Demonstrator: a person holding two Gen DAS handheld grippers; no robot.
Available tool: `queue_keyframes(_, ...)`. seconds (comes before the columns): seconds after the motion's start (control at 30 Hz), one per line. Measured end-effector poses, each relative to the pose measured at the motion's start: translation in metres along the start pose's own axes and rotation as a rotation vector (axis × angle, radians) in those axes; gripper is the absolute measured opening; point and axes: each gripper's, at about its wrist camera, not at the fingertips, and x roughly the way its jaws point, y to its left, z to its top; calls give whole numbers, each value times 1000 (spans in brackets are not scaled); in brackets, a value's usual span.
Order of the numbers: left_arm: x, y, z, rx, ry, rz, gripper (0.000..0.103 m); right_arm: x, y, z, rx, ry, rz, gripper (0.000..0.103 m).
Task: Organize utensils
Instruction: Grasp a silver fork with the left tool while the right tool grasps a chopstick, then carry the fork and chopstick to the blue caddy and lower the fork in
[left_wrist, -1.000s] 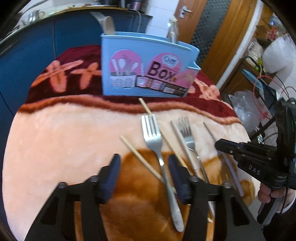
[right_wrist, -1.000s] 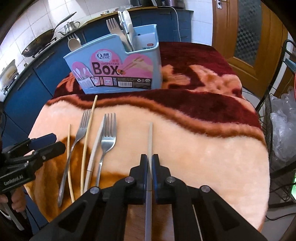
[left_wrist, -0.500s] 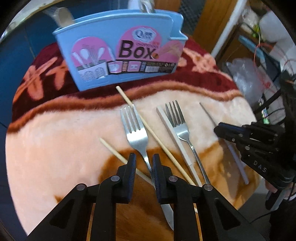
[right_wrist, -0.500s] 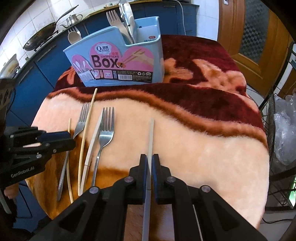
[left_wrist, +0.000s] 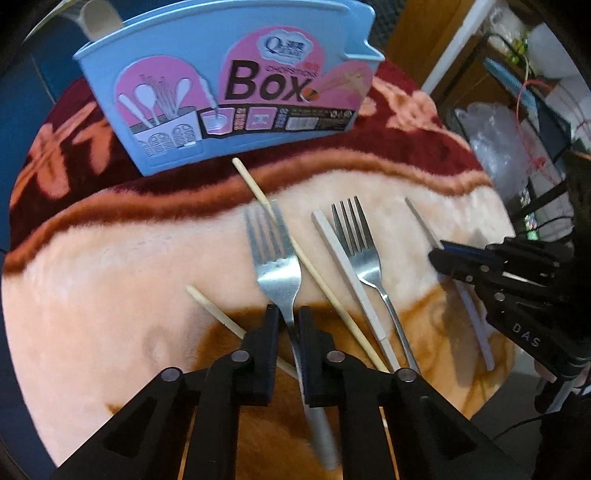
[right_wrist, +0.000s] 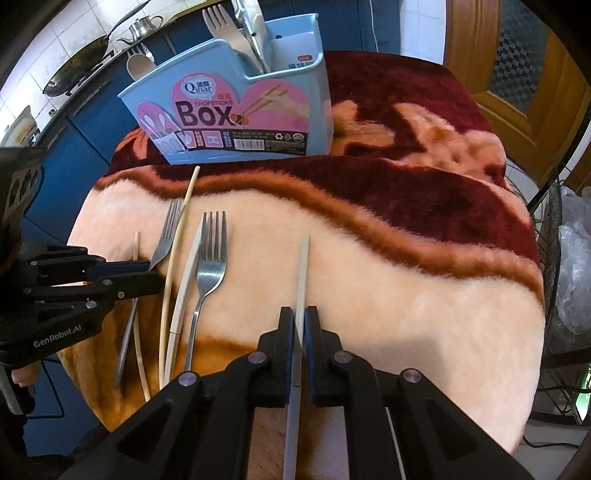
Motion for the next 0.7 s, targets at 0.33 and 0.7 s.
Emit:
queue_keyframes(0.33, -49, 22, -18, -64, -251, -94, 5, -8, 11, -13, -58, -127, -34, 7)
queue_keyframes(0.7, -92, 42, -19, -101, -490, -143, 5, -53, 23, -31, -20, -450, -10, 6)
